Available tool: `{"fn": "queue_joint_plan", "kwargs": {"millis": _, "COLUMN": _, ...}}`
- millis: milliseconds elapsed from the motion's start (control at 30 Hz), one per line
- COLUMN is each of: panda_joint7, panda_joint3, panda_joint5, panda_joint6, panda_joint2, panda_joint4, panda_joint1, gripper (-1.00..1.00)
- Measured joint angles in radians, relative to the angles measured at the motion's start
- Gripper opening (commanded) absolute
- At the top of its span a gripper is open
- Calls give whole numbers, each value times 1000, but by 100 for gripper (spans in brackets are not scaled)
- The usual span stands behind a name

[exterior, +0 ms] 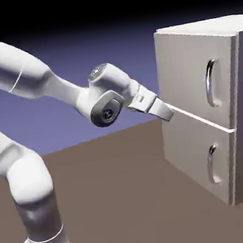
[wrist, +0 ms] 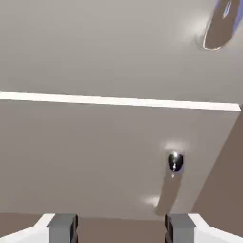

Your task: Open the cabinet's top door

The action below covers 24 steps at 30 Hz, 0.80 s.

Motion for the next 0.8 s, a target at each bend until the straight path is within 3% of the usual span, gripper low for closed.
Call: {"fn": "queue_joint_plan", "kwargs": {"millis": 800, "panda_joint7": 727, "panda_joint3": -444, "panda_joint5": -1044, "panda_joint6": -118, "panda_joint2": -164, "panda_joint4": 166, "panda_joint1": 428, "gripper": 0}}
